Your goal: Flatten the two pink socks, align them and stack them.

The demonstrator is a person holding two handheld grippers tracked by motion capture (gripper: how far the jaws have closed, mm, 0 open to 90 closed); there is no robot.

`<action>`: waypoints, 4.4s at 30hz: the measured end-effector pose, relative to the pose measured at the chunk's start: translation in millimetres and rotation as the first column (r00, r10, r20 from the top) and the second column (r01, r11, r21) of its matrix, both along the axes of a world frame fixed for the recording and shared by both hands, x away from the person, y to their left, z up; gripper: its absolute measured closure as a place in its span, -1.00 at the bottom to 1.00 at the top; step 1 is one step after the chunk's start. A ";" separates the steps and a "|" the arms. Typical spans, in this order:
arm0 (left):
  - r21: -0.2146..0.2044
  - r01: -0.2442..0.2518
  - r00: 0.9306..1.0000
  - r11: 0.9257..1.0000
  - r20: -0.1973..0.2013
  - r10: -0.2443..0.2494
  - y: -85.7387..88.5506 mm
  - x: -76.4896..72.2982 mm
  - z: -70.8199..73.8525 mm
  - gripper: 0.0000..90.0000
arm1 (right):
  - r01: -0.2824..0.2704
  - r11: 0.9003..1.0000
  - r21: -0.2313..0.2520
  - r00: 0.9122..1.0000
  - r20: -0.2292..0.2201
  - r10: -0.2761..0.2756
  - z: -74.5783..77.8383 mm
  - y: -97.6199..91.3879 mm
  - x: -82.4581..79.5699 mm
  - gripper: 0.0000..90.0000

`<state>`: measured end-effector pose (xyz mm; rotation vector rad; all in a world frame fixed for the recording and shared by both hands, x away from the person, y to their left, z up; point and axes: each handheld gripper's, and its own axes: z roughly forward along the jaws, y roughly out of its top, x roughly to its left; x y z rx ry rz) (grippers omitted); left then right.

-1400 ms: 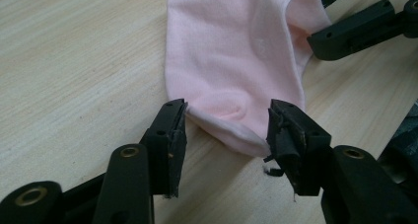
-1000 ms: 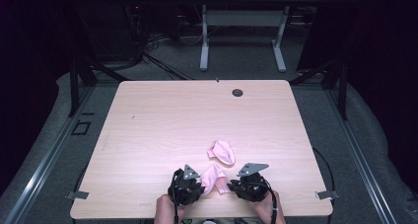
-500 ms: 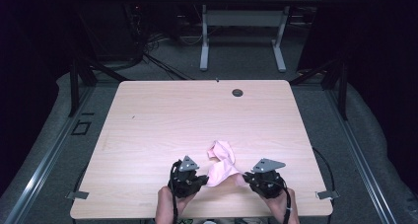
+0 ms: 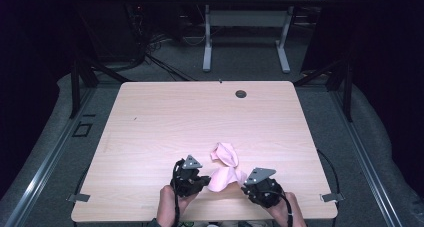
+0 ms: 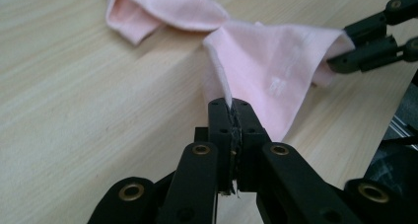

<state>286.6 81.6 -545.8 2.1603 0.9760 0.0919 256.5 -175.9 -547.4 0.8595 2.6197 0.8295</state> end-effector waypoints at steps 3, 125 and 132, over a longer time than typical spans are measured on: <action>0.011 -0.017 1.000 1.000 -0.013 0.017 9.2 -0.4 -3.8 0.96 | -0.033 0.999 0.023 0.998 -0.043 0.034 -9.3 9.4 1.5 0.63; 0.249 0.269 0.963 0.930 -0.040 -0.268 -105.3 101.2 5.2 0.95 | 0.319 0.888 0.332 0.947 -0.079 -0.311 -12.9 -85.2 39.7 -0.65; 0.110 0.243 0.969 0.964 0.023 -0.247 -93.4 99.1 48.6 0.95 | 0.312 0.889 0.336 0.949 -0.080 -0.304 -11.4 -79.2 44.3 -0.65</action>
